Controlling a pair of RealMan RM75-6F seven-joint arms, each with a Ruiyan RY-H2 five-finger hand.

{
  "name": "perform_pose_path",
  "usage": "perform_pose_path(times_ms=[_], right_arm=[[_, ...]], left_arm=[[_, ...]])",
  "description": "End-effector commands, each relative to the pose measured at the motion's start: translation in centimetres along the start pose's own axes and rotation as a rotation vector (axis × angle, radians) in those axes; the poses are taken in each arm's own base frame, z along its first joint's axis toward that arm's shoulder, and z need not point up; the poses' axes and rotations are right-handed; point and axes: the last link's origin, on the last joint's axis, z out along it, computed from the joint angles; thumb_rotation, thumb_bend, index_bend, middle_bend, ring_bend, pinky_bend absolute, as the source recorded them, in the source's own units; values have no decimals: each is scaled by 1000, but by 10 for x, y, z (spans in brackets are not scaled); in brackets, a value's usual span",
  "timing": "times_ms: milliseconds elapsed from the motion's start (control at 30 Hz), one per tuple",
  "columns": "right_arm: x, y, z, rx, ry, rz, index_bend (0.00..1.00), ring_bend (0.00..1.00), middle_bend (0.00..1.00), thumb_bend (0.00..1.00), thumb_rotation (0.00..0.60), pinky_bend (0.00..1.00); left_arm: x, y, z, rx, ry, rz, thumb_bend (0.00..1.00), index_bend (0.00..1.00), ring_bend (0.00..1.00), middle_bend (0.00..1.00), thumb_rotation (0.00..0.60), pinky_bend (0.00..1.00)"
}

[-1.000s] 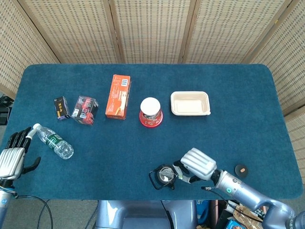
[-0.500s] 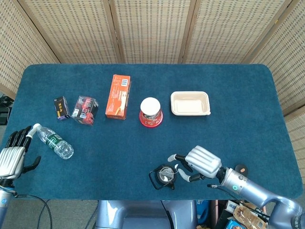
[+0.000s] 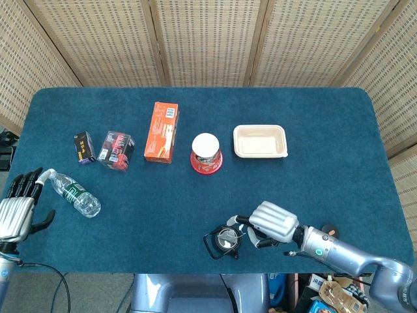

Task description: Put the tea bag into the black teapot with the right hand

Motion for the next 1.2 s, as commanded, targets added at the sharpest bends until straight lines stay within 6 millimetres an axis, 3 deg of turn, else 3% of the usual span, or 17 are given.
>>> perform_pose_path(times_ms=[33,333,1200], right_arm=[[-3,0,3,2,-35,-11,272,880,897,1000,319,955],[-12,0,12,0,-126,-57,280,900,927,1000,278,955],[-33,13,32,-63,-185,-107,289,905,934,1000,245,956]], left_arm=[[1,1,0,-2,2,2,378,0,0,0,600,0],[2,2,-1,-2,-5,6,377,0,0,0,600,0],[-5,1,-3,3,-35,2,378,0,0,0,600,0]])
